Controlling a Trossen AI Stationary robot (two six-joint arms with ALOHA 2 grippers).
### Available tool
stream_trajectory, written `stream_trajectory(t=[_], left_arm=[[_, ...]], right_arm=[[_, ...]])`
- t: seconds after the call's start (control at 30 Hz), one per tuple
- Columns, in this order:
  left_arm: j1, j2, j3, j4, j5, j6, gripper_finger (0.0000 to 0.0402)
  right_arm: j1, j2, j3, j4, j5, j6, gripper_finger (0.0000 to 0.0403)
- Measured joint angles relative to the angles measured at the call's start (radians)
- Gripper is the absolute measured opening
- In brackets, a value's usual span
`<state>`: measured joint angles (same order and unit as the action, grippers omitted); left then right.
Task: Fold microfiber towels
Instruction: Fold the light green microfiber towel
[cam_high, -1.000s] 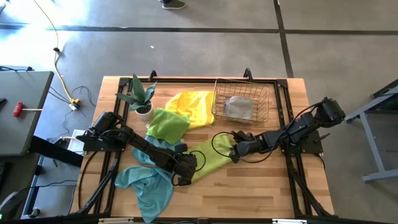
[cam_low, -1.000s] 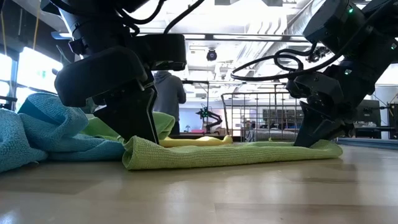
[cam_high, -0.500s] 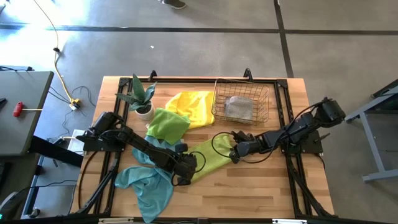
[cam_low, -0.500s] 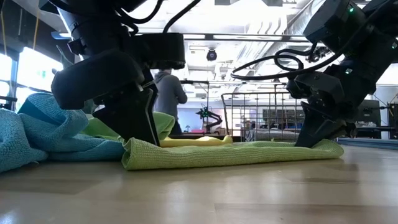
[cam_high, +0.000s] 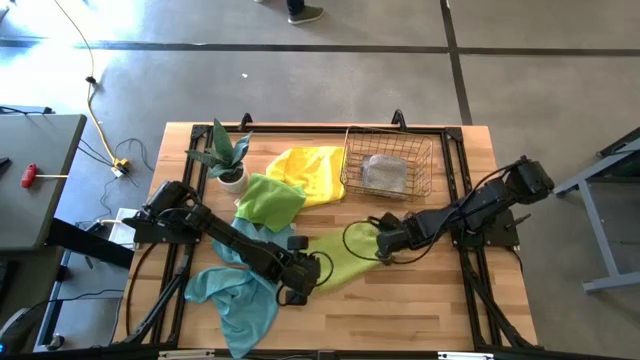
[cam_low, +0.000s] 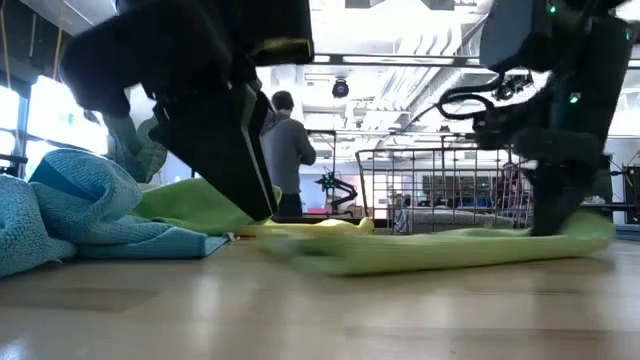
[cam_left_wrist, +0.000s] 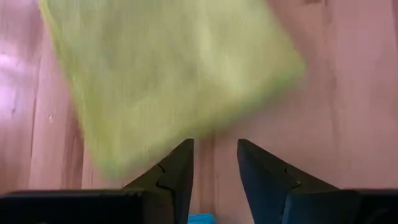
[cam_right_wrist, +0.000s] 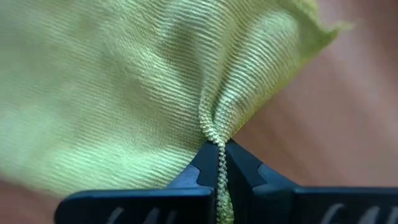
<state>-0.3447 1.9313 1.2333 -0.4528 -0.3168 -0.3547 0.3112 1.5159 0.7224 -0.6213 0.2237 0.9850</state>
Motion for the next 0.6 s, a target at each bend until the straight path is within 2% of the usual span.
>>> stream_trajectory(t=[0.2, 0.37, 0.6], left_arm=[[-0.021, -0.001, 0.008, -0.002, 0.0, 0.0, 0.0115], [-0.031, -0.001, 0.008, -0.001, 0.0, -0.009, 0.0115], [-0.044, -0.001, 0.008, 0.0, 0.0, -0.012, 0.0115]], right_arm=[[-0.001, -0.002, 0.196, -0.409, 0.071, 0.0, 0.0], [-0.001, -0.003, 0.323, -0.608, 0.085, 0.035, 0.0], [0.02, 0.029, 0.389, -0.56, 0.028, 0.054, 0.0]])
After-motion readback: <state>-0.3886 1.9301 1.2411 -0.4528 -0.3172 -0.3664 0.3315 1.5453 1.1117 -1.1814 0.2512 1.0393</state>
